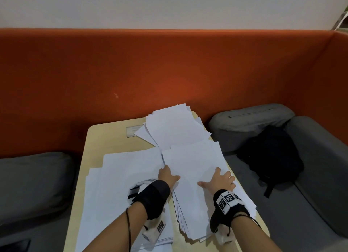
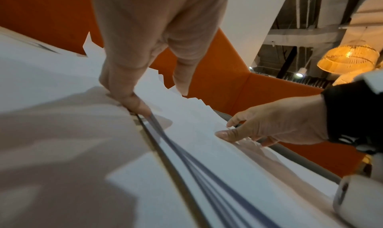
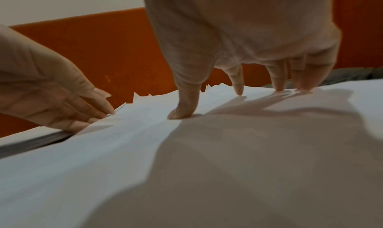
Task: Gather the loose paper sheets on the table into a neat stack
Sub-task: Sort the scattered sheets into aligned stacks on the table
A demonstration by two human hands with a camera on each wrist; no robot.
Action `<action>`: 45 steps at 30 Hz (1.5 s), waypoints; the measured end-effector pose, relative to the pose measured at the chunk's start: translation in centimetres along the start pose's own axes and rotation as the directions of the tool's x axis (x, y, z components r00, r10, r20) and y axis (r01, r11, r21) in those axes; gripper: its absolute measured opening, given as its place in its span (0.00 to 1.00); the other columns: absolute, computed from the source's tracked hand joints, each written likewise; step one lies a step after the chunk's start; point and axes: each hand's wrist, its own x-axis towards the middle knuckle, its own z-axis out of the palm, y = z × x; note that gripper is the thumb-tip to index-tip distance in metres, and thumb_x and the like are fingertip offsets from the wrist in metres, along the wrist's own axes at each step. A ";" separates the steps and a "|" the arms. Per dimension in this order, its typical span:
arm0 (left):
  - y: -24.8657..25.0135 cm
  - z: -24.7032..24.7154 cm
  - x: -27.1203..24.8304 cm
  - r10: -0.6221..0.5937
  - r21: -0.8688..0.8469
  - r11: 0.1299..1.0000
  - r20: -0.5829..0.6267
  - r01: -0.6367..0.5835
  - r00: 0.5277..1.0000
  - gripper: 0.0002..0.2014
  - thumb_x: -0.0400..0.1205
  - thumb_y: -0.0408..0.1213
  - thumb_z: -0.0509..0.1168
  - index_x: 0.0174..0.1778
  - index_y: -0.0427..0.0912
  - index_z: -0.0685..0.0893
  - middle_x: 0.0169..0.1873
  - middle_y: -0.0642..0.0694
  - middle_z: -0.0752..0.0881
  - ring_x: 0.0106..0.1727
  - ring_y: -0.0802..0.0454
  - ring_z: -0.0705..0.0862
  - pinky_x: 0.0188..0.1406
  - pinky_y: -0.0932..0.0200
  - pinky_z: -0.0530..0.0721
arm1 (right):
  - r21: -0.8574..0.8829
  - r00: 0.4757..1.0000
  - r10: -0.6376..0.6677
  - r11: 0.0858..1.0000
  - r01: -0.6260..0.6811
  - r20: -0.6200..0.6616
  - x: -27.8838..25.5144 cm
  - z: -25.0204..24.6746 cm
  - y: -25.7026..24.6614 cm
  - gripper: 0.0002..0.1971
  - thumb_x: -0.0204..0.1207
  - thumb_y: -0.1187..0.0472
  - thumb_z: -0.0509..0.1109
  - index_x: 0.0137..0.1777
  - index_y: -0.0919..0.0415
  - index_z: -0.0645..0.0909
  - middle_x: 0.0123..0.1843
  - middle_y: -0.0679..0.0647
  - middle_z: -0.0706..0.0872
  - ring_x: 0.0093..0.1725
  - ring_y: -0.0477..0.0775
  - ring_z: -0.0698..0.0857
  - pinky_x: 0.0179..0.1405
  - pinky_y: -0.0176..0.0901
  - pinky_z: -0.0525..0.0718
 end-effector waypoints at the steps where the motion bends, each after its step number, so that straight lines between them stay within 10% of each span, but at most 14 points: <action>1: 0.1 0.1 0.1 -0.011 -0.020 1.000 -0.010 0.011 1.000 0.25 0.78 0.38 0.68 0.68 0.31 0.71 0.67 0.35 0.76 0.66 0.40 0.77 0.66 0.55 0.76 | 0.001 1.000 0.002 1.000 -0.002 0.000 0.0 0.0 0.0 0.47 0.67 0.34 0.71 0.79 0.54 0.54 0.76 0.63 0.60 0.76 0.64 0.61 0.72 0.53 0.65; 12: 0.0 0.4 -0.4 0.082 -0.153 0.983 -0.142 -0.104 0.986 0.18 0.80 0.30 0.62 0.67 0.36 0.74 0.63 0.37 0.80 0.62 0.41 0.79 0.61 0.58 0.77 | -0.020 1.000 0.024 1.000 -0.024 0.000 0.2 0.0 -0.1 0.49 0.64 0.32 0.72 0.78 0.54 0.54 0.76 0.64 0.60 0.76 0.65 0.60 0.71 0.54 0.67; 22: 0.7 -0.7 -1.8 0.276 -0.298 0.917 -0.009 -0.266 0.961 0.25 0.81 0.24 0.55 0.75 0.41 0.69 0.69 0.46 0.77 0.69 0.47 0.76 0.62 0.66 0.72 | 0.158 0.999 0.017 0.987 -0.021 0.032 1.0 -1.2 0.7 0.55 0.60 0.35 0.77 0.81 0.55 0.51 0.78 0.65 0.57 0.78 0.67 0.57 0.74 0.61 0.65; 27: 0.2 -3.6 -2.2 0.349 -0.523 0.780 -0.093 -0.344 0.932 0.19 0.82 0.20 0.56 0.68 0.37 0.74 0.62 0.42 0.81 0.59 0.50 0.80 0.47 0.75 0.81 | 0.749 0.988 -0.041 0.648 0.138 -0.147 2.4 -3.3 1.8 0.39 0.64 0.54 0.82 0.73 0.61 0.69 0.68 0.61 0.78 0.69 0.64 0.75 0.66 0.57 0.76; 33: -0.8 -4.6 -2.3 0.259 -0.662 0.633 -0.307 -0.401 0.916 0.20 0.85 0.33 0.57 0.74 0.47 0.68 0.70 0.47 0.77 0.71 0.49 0.75 0.73 0.48 0.72 | 0.934 0.958 -0.242 0.281 0.221 -0.154 0.1 -3.6 0.0 0.11 0.79 0.74 0.64 0.58 0.64 0.78 0.49 0.59 0.88 0.38 0.47 0.89 0.32 0.31 0.84; 39: 0.2 -6.8 -3.0 0.317 -0.583 0.595 -0.462 -0.553 0.828 0.24 0.87 0.32 0.51 0.80 0.47 0.57 0.73 0.56 0.67 0.72 0.60 0.68 0.58 0.85 0.69 | 0.925 0.920 -0.338 0.247 0.290 -0.198 0.0 -3.5 -0.1 0.11 0.81 0.71 0.62 0.57 0.58 0.80 0.56 0.61 0.88 0.52 0.57 0.88 0.55 0.47 0.86; 45: 2.1 -8.3 -3.4 0.384 -0.487 0.552 -0.572 -0.677 0.725 0.23 0.86 0.28 0.52 0.71 0.60 0.61 0.75 0.56 0.66 0.78 0.58 0.64 0.75 0.68 0.63 | 0.935 0.915 -0.356 0.218 0.281 -0.192 -0.4 -3.8 -0.2 0.11 0.82 0.69 0.62 0.59 0.56 0.80 0.55 0.57 0.89 0.52 0.55 0.88 0.54 0.46 0.86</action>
